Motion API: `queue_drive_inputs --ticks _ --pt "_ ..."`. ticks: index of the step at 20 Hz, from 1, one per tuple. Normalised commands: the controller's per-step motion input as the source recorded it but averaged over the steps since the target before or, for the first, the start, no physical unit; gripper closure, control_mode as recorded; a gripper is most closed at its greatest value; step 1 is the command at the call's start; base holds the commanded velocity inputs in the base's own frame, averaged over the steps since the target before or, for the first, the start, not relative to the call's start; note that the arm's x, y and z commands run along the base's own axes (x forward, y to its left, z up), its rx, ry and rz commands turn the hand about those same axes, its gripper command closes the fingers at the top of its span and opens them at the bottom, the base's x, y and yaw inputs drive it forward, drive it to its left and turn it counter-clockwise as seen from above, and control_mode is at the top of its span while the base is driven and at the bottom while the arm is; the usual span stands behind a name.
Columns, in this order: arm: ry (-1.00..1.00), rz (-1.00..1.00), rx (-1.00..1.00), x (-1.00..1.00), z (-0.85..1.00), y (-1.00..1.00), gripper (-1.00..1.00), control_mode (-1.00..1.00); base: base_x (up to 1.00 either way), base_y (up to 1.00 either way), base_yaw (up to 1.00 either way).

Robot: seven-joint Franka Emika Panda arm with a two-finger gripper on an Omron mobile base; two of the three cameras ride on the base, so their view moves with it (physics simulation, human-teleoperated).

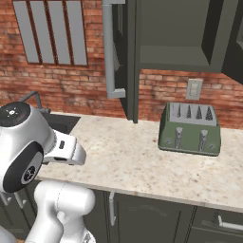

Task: Close all open cabinet doors.

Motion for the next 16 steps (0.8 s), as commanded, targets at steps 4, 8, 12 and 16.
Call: queue_drive_inputs --ticks 4,8,12,16 --pt "0.00 0.00 0.00 0.00 0.00 0.00 -1.00 -1.00 0.00 0.00 0.00" --pt "0.00 0.00 0.00 0.00 0.00 0.00 -1.00 1.00 0.00 0.00 0.00" --pt "0.00 0.00 0.00 0.00 0.00 0.00 -1.00 1.00 -0.33 -0.04 0.00" --pt "0.00 0.00 0.00 0.00 0.00 0.00 -1.00 1.00 -0.48 -0.09 0.00"
